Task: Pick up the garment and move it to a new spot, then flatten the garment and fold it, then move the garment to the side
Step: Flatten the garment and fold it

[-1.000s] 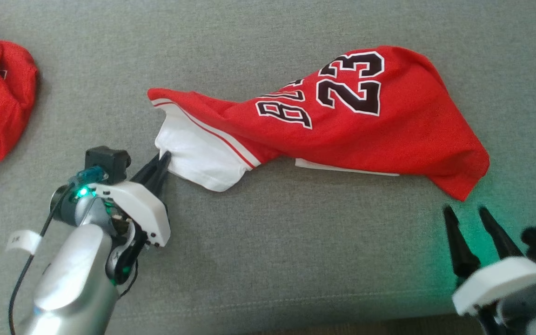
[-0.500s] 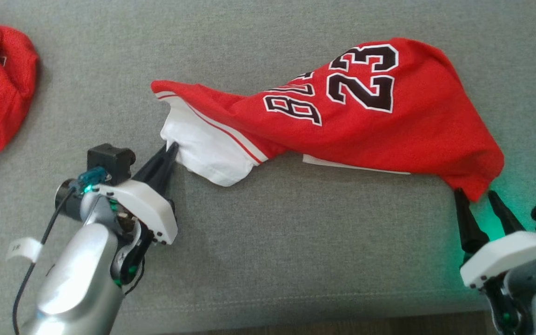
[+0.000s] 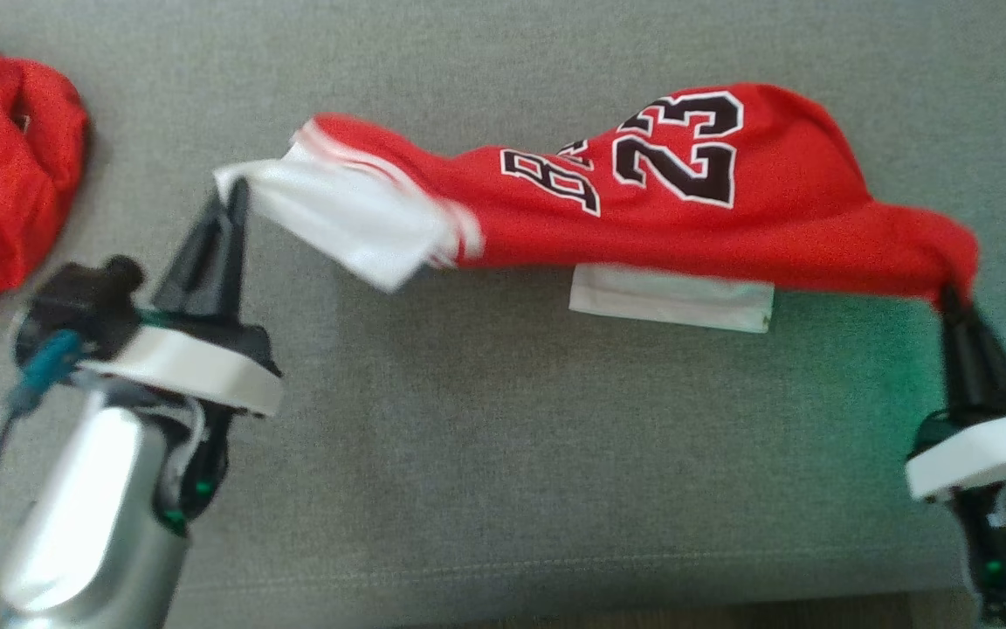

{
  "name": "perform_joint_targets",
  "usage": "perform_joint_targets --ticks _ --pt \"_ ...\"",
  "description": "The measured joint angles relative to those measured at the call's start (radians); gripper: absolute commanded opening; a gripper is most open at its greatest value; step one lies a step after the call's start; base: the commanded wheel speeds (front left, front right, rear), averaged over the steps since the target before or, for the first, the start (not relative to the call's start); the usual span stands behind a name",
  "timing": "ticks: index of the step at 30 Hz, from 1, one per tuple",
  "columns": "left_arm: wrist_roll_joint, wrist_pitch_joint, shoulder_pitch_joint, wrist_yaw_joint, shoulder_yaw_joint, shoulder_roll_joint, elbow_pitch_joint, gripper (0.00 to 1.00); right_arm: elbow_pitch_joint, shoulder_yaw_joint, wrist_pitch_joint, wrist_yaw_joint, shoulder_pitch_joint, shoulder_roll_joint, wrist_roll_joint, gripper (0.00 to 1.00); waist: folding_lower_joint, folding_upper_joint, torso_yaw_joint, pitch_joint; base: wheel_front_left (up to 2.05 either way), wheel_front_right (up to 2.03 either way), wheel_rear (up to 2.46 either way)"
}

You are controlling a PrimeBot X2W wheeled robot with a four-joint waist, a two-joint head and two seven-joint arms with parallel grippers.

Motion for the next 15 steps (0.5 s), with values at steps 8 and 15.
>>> perform_joint_targets --ticks 8,15 --pt "0.016 -0.022 0.0 0.04 0.058 0.043 -0.293 0.0 -0.21 -0.045 0.05 0.0 -0.013 -0.02 -0.047 0.0 -0.0001 0.0 0.009 -0.075 0.0 0.0 0.0" --pt "0.046 0.046 -0.18 0.042 0.065 0.08 -0.413 0.0 -0.314 -0.068 0.12 0.0 -0.193 -0.105 -0.048 0.0 -0.0001 0.0 0.017 -0.157 0.0 0.0 0.0"
